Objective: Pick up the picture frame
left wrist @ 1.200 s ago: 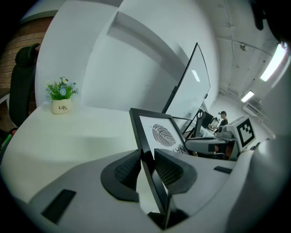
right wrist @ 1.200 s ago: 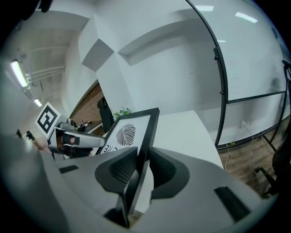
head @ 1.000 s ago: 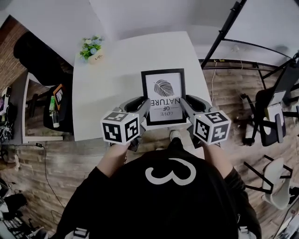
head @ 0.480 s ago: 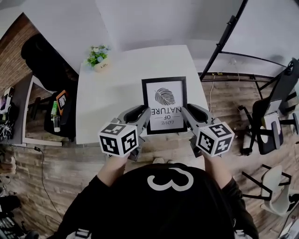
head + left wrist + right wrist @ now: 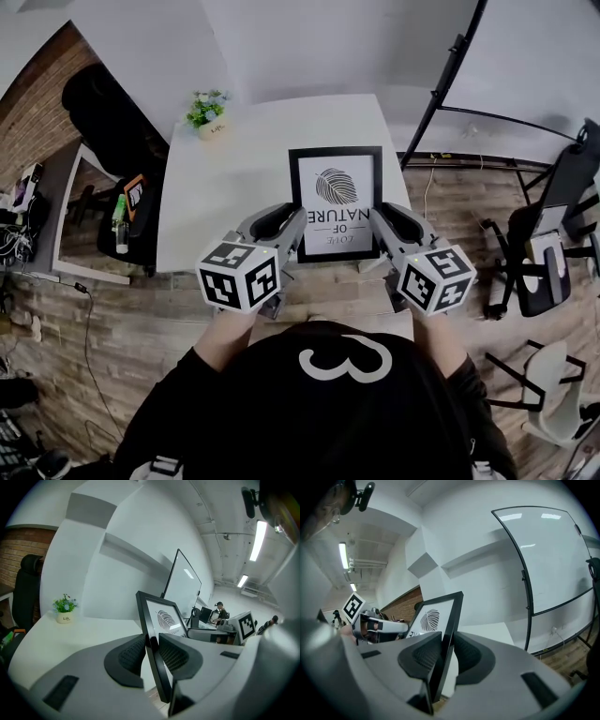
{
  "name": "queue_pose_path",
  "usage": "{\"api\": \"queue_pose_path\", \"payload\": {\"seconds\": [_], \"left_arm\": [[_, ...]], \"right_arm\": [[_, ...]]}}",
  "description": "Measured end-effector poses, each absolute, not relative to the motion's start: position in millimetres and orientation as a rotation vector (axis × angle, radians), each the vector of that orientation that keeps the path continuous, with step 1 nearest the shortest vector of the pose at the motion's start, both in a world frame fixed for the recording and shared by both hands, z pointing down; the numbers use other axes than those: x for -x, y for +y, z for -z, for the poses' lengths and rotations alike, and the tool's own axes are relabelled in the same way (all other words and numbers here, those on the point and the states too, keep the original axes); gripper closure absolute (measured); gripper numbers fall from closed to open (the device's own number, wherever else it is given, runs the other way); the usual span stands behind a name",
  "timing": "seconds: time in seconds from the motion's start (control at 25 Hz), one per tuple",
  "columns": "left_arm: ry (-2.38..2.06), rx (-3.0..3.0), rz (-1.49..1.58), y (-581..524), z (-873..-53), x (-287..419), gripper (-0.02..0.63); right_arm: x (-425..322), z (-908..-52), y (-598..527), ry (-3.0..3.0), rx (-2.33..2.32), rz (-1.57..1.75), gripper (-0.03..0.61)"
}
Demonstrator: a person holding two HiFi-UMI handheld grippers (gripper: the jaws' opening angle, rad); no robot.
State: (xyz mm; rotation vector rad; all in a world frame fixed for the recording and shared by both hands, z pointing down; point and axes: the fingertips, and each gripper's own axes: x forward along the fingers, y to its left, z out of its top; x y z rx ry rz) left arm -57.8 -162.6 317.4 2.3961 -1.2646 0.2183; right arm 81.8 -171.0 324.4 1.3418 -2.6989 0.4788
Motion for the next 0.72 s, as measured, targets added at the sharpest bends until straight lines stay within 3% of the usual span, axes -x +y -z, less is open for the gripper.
{"api": "queue_pose_path", "payload": {"seconds": [0.72], "left_arm": [[-1.347, -2.388, -0.208, -122, -277, 36, 0.517]], "right_arm": [[-103, -283, -139, -2.775, -1.261, -0.447, 0.483]]}}
